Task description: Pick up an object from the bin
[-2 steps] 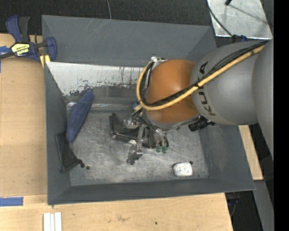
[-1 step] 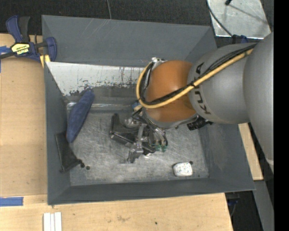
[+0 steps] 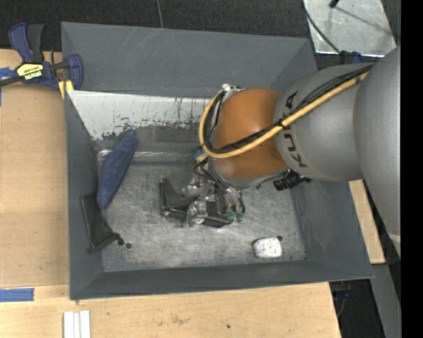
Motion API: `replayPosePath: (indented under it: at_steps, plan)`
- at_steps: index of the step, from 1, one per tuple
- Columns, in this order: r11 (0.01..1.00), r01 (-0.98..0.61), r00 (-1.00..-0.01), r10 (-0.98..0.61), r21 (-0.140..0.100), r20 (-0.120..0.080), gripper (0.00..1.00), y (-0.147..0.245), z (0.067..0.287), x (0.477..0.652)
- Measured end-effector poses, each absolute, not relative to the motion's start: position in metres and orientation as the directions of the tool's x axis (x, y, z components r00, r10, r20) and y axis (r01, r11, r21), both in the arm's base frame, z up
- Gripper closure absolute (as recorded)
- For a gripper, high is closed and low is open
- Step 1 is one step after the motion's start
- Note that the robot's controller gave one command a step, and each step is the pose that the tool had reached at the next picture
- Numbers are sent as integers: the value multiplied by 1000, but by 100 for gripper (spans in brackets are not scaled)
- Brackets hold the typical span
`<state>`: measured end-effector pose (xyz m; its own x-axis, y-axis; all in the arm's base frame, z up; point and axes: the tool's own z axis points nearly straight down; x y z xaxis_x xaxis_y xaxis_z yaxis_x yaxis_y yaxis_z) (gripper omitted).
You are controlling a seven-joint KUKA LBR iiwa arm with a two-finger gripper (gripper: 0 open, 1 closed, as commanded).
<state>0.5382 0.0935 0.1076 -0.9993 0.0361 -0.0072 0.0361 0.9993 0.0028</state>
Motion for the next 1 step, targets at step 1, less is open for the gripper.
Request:
replayPosePath:
  at_steps: [1]
  plan:
    - [933, -361, -933, -361, -1, -2, 100, 90, 291, 562]
